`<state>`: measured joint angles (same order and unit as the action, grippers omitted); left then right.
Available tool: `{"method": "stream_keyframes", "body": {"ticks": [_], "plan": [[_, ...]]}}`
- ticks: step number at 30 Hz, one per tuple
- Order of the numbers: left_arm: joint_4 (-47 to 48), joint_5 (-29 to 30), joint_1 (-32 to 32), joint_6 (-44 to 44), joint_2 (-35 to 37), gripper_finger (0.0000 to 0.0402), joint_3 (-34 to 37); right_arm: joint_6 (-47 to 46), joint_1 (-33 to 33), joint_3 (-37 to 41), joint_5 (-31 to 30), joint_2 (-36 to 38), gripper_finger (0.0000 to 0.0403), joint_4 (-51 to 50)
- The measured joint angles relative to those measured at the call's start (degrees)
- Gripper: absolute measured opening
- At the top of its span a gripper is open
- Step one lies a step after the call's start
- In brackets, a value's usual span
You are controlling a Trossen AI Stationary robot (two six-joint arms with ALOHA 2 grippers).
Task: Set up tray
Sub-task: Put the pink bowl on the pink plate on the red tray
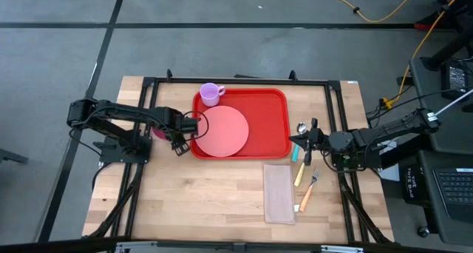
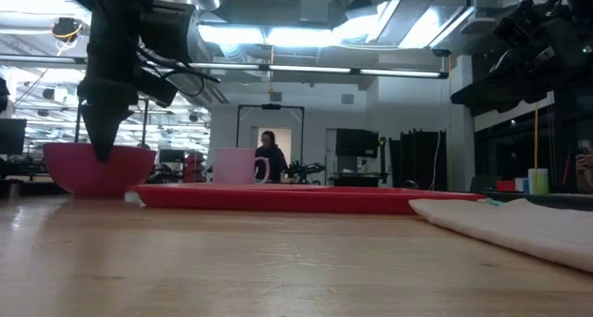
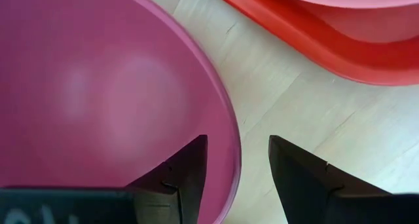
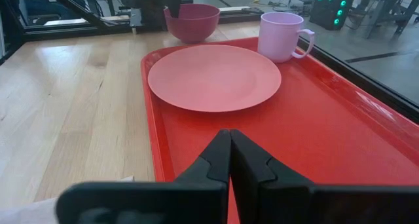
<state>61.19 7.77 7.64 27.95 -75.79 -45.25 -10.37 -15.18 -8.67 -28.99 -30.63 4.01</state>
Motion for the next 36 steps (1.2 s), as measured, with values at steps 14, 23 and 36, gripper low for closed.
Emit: {"method": "stream_keyframes", "body": {"ticks": [14,23,36], "plan": [[0.0,0.0,0.0,-5.2,0.0,0.0096,0.0,0.1,0.0,0.0,0.0,0.0,0.0009,0.0],[0.0,0.2,0.0,-6.9,0.0,0.0008,0.0,0.1,0.0,0.0,0.0,0.0,0.0009,0.0],[0.9,0.2,0.0,-6.7,4.2,0.0004,-0.3,0.1,0.0,0.0,0.0,0.0,0.0009,0.0]]}}
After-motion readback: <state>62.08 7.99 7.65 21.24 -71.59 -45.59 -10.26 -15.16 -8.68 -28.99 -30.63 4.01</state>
